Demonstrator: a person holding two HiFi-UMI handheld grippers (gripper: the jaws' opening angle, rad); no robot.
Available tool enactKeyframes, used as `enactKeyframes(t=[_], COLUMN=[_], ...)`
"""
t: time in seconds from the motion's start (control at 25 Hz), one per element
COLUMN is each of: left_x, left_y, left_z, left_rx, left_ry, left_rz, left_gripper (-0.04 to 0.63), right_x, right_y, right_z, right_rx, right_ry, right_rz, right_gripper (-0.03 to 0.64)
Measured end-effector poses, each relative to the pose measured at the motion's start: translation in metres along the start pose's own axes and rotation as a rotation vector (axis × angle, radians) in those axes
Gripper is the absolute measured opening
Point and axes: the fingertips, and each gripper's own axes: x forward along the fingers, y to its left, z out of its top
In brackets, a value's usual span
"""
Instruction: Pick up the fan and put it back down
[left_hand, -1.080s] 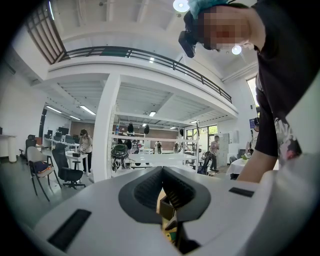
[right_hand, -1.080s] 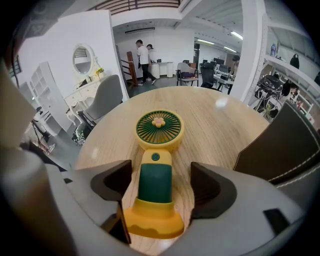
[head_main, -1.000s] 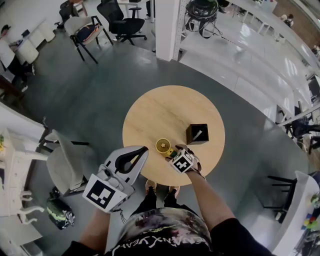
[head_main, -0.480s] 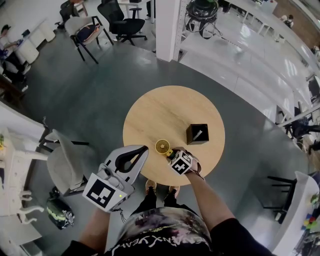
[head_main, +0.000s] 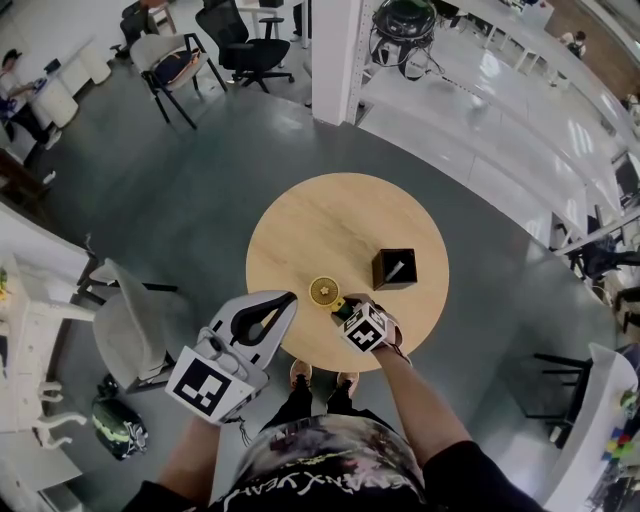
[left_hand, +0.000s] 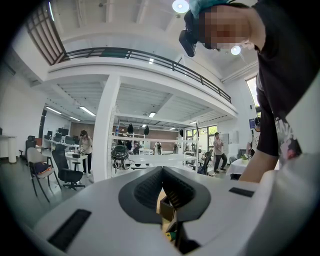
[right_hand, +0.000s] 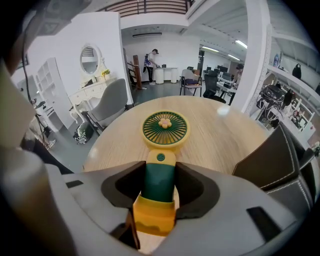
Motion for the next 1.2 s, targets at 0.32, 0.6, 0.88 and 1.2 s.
enactKeyframes(t=[0.32,0.6,0.88,1.2], left_x=[0.000,0.000,0.000,-0.001], left_y=[-0.003,-0.005,-0.007,-0.007], left_z=[0.003,0.006,0.005,0.009], left_rx=[0.006,0.009,0.011,0.018], left_ry=[-0.011,-0.017,-0.015,-0.020], left_rz=[-0.010,-0.017,-0.020,-0.023], left_gripper=[0.017,0.017,0.017,0.017], right_x=[-0.031,-0.070,-0.126,-0.194], right_y=[-0.002,0.000,0.007,0.016], right_z=[0.037,0.074,0.110,0.155], right_rx=[0.008,0.008,0.006,-0.024], right_ry=[-0.133,-0.269,-0.408,-0.570], right_rz=[-0.023,-0.047,-0.062,-0.096], right_gripper=[0.184,0.184,0.184,0.184])
